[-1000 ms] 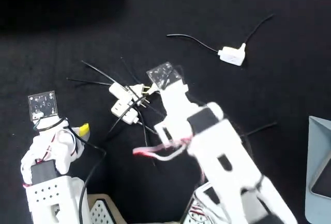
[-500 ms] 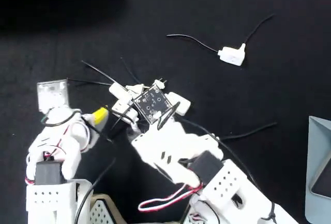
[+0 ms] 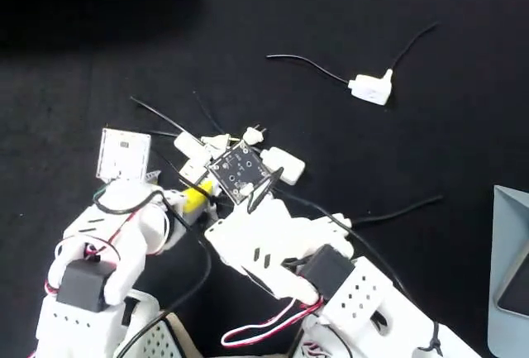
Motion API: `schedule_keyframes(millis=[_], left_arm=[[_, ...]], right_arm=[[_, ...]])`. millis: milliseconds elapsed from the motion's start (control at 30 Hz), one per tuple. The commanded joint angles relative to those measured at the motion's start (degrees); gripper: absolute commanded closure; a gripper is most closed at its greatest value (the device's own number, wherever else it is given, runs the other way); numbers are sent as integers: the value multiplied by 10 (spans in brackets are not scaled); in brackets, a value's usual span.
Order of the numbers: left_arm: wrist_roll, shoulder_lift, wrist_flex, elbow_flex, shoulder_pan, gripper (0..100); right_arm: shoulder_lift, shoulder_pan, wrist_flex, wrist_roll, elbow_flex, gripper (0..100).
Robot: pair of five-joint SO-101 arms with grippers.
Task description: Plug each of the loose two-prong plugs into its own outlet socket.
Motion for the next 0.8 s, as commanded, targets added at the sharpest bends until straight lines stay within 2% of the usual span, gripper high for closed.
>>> schedule_keyframes(millis=[0, 167, 333, 433, 600, 767], left_arm=[[-2, -5, 18, -44, 17, 694], [-30, -5, 13, -44, 7, 693], [-31, 2, -11, -40, -99, 692], [-80, 18, -8, -41, -133, 688], [-132, 141, -24, -59, -158, 633], [-138, 332, -61, -138, -156, 629]], right_arm=[[-9, -3, -9, -15, 3, 987], [-9, 11, -7, -40, 7, 987], [-9, 84, -10, -66, 11, 987], [-9, 127, -9, -87, 11, 987], [-9, 175, -12, -124, 11, 986], [-9, 210, -20, -154, 12, 986]])
